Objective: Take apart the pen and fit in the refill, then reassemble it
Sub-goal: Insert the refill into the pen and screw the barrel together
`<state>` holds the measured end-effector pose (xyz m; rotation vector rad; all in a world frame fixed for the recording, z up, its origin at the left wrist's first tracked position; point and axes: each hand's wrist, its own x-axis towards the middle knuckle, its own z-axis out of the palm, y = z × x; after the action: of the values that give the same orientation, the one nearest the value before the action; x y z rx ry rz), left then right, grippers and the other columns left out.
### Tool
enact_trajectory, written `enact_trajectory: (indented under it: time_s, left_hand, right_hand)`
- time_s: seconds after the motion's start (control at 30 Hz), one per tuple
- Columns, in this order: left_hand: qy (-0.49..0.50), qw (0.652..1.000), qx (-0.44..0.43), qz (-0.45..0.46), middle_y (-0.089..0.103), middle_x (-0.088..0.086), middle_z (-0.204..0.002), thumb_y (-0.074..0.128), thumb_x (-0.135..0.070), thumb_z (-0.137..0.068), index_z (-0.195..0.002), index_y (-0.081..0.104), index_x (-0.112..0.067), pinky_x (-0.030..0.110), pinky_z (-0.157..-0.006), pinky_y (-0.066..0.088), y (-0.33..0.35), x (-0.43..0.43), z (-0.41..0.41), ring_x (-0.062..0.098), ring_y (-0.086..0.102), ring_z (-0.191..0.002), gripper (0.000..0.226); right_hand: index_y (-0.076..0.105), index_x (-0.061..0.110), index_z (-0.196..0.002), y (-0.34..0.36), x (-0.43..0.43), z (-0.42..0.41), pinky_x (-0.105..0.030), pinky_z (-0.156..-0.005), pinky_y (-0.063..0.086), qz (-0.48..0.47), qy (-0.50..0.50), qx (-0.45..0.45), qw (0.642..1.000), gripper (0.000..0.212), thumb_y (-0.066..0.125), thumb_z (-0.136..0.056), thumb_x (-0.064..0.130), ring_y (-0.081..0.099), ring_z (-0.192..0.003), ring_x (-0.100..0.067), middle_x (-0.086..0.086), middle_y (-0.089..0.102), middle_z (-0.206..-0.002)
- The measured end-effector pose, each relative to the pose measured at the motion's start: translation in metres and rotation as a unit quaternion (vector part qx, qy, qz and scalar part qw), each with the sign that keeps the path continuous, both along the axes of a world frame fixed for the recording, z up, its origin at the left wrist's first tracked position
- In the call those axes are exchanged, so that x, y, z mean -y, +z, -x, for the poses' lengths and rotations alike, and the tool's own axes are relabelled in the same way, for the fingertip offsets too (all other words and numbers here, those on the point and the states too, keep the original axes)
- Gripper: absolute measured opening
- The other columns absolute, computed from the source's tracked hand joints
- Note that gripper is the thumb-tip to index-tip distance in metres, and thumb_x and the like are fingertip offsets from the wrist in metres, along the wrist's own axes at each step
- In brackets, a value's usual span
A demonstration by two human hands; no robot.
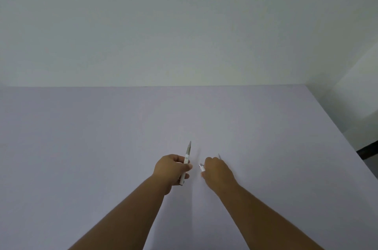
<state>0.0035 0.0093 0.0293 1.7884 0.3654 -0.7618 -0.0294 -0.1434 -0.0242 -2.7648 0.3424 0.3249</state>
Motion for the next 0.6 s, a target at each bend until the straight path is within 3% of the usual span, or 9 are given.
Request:
enact_trajectory:
  time_s: [0.2, 0.27, 0.33, 0.4, 0.5, 0.53, 0.6]
  left_hand:
    - [0.006, 1.0, -0.018, 0.022, 0.072, 0.01, -0.082, 0.077, -0.009, -0.074, -0.093, 0.066, -0.006, 0.031, -0.056, 0.057, 0.003, -0.001, 0.004, 0.021, 0.07, -0.063, 0.022]
    - [0.002, 0.999, -0.017, 0.028, 0.072, 0.01, -0.082, 0.077, -0.008, -0.074, -0.094, 0.066, -0.004, 0.031, -0.056, 0.057, 0.006, -0.001, 0.006, 0.022, 0.07, -0.064, 0.023]
    - [-0.007, 0.999, -0.018, 0.033, 0.071, 0.01, -0.082, 0.076, -0.008, -0.074, -0.093, 0.066, -0.004, 0.031, -0.057, 0.057, 0.008, 0.0, 0.007, 0.022, 0.07, -0.064, 0.023]
    - [-0.025, 0.999, -0.021, 0.036, 0.07, 0.01, -0.08, 0.076, -0.007, -0.074, -0.089, 0.066, -0.006, 0.031, -0.057, 0.058, 0.011, 0.002, 0.009, 0.021, 0.07, -0.064, 0.018]
    - [-0.051, 0.998, -0.026, 0.034, 0.07, 0.008, -0.077, 0.076, -0.007, -0.074, -0.084, 0.066, -0.009, 0.031, -0.058, 0.059, 0.015, 0.004, 0.012, 0.019, 0.07, -0.062, 0.014]
    - [-0.057, 0.998, -0.026, 0.032, 0.07, 0.008, -0.077, 0.076, -0.007, -0.074, -0.084, 0.067, -0.009, 0.031, -0.058, 0.059, 0.015, 0.004, 0.014, 0.019, 0.07, -0.061, 0.015]
    - [-0.065, 0.997, -0.028, 0.033, 0.07, 0.008, -0.077, 0.077, -0.008, -0.073, -0.087, 0.067, -0.008, 0.031, -0.058, 0.059, 0.017, 0.005, 0.016, 0.019, 0.07, -0.061, 0.017]
  right_hand:
    - [0.058, 0.005, -0.094, 0.001, 0.006, 0.0, -0.029, -0.066, 0.039, -0.012, -0.019, -0.019, 1.0, 0.02, 0.046, -0.091, 0.021, 0.06, -0.092, -0.028, -0.011, 0.063, -0.098]
    - [0.058, 0.008, -0.081, 0.006, 0.01, -0.002, -0.028, -0.063, 0.037, -0.031, -0.029, -0.035, 0.999, 0.019, 0.048, -0.089, 0.022, 0.059, -0.077, -0.026, -0.007, 0.06, -0.078]
    - [0.053, 0.011, -0.062, 0.013, 0.013, -0.004, -0.027, -0.058, 0.037, -0.11, -0.085, -0.025, 0.99, 0.029, 0.051, -0.087, 0.025, 0.05, -0.056, -0.019, -0.004, 0.051, -0.058]
    - [0.059, 0.011, -0.056, 0.026, 0.015, -0.009, -0.028, -0.057, 0.043, -0.276, -0.187, 0.02, 0.943, 0.03, 0.054, -0.083, 0.022, 0.052, -0.051, -0.017, -0.004, 0.058, -0.056]
    - [0.068, 0.014, -0.056, 0.047, 0.019, -0.019, -0.027, -0.06, 0.052, -0.507, -0.311, 0.094, 0.798, 0.027, 0.055, -0.08, 0.013, 0.06, -0.056, -0.013, -0.001, 0.067, -0.06]
    - [0.07, 0.014, -0.061, 0.053, 0.021, -0.023, -0.025, -0.06, 0.052, -0.551, -0.324, 0.105, 0.762, 0.025, 0.056, -0.081, 0.011, 0.062, -0.06, -0.013, -0.002, 0.069, -0.063]
    - [0.07, 0.01, -0.072, 0.063, 0.023, -0.027, -0.024, -0.058, 0.052, -0.598, -0.328, 0.106, 0.724, 0.018, 0.056, -0.083, 0.01, 0.064, -0.064, -0.014, -0.006, 0.07, -0.069]
